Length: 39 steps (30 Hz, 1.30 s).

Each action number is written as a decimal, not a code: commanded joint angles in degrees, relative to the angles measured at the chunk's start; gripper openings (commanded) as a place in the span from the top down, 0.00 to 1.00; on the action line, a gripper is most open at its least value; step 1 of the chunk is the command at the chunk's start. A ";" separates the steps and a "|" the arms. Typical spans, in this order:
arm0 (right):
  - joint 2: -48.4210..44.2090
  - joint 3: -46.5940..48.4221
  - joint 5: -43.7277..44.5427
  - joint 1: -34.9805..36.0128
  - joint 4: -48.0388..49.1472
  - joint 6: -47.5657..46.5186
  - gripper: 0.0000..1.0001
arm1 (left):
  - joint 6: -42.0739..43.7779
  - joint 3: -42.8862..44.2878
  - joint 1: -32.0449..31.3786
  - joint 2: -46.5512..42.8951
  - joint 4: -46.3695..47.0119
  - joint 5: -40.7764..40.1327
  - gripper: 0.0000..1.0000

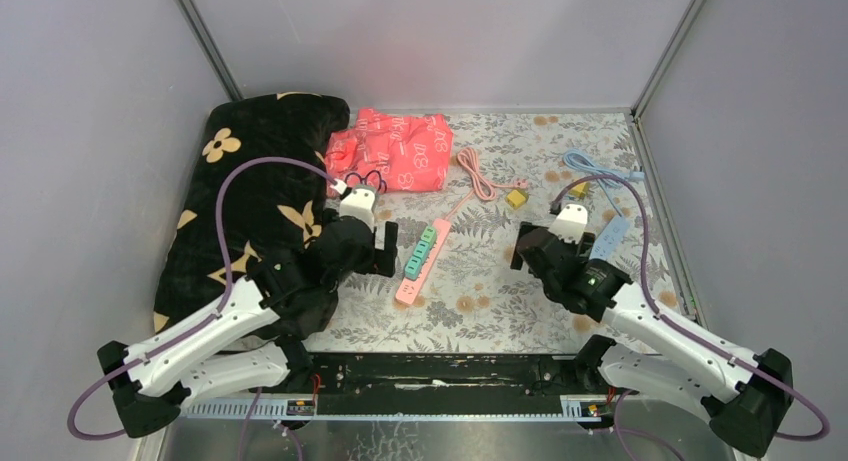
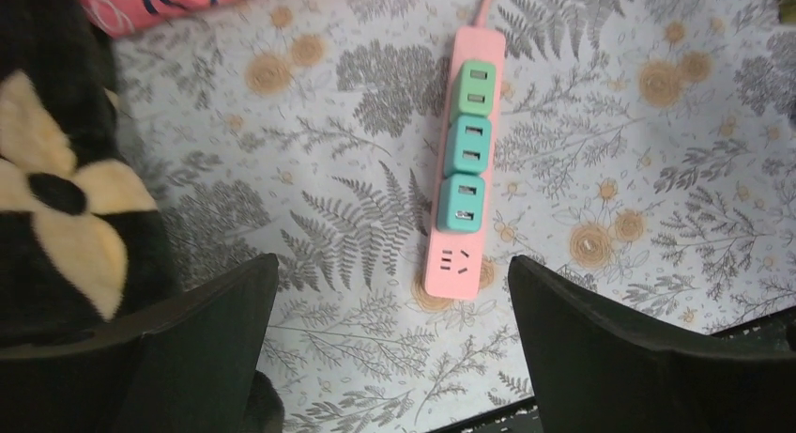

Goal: Insert the plug
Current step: Adjust the plug at the center of the board.

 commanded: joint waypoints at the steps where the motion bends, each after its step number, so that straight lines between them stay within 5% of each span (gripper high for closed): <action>1: -0.53 2.89 0.78 -9.03 -1.15 -4.44 0.01 | 6.96 4.15 0.36 -2.08 -0.15 -5.61 0.00; 9: 5.98 5.36 -9.50 -25.47 8.03 -13.08 0.01 | 7.24 -1.23 3.96 -4.99 1.25 -5.00 0.00; 19: 19.52 9.03 -22.22 -40.63 17.37 -12.87 0.03 | 8.96 -3.69 12.25 -8.25 4.65 3.13 0.00; 27: 28.29 11.42 -19.76 -44.44 16.88 -12.26 0.12 | 10.13 -3.94 19.80 -7.15 6.22 10.59 0.00; 39: 35.78 13.61 -22.18 -46.80 18.07 -14.76 0.12 | 10.79 -4.21 23.29 -6.36 7.17 14.74 0.00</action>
